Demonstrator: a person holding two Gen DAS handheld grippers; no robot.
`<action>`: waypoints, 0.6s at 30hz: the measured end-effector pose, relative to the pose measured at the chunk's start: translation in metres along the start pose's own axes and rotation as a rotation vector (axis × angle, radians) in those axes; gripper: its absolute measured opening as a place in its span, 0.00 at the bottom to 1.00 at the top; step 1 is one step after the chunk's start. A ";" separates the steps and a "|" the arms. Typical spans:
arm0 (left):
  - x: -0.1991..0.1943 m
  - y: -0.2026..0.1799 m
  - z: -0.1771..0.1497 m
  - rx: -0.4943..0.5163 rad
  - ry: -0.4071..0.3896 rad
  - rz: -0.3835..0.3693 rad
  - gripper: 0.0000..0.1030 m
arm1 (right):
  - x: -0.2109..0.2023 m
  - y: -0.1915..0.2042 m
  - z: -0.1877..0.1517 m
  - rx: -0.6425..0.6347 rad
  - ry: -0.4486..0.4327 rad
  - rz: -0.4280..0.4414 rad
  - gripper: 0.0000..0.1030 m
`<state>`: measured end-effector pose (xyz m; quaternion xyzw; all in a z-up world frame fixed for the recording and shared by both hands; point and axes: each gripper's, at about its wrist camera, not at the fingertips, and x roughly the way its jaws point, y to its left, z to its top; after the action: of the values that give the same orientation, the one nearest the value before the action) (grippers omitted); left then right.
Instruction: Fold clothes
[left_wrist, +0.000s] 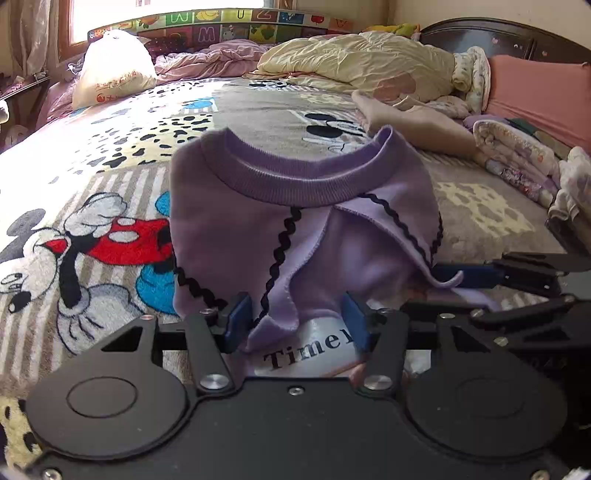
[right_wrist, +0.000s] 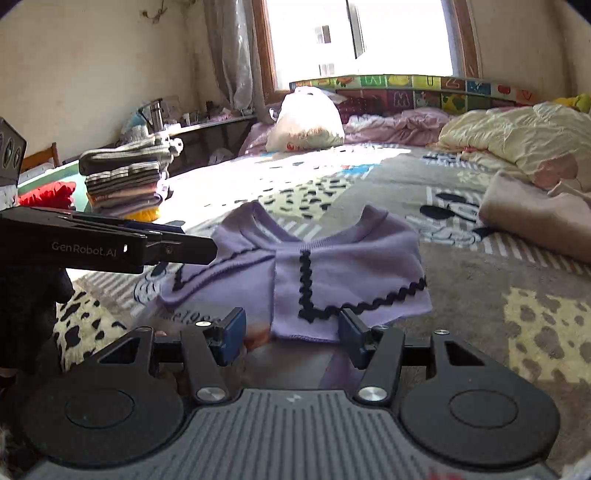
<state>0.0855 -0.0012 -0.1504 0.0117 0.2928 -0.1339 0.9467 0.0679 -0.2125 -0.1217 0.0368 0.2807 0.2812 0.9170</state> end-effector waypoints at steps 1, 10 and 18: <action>0.000 0.001 -0.001 -0.020 0.004 0.006 0.56 | 0.006 -0.011 -0.013 0.042 -0.011 0.027 0.59; -0.029 0.017 0.048 -0.060 0.023 -0.058 0.56 | -0.009 -0.013 0.008 0.020 0.020 0.076 0.59; 0.012 0.041 0.098 0.055 -0.104 -0.033 0.56 | 0.007 -0.020 0.077 -0.183 -0.086 -0.033 0.63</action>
<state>0.1603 0.0258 -0.0784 0.0260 0.2394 -0.1581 0.9576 0.1237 -0.2188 -0.0649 -0.0397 0.2146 0.2885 0.9323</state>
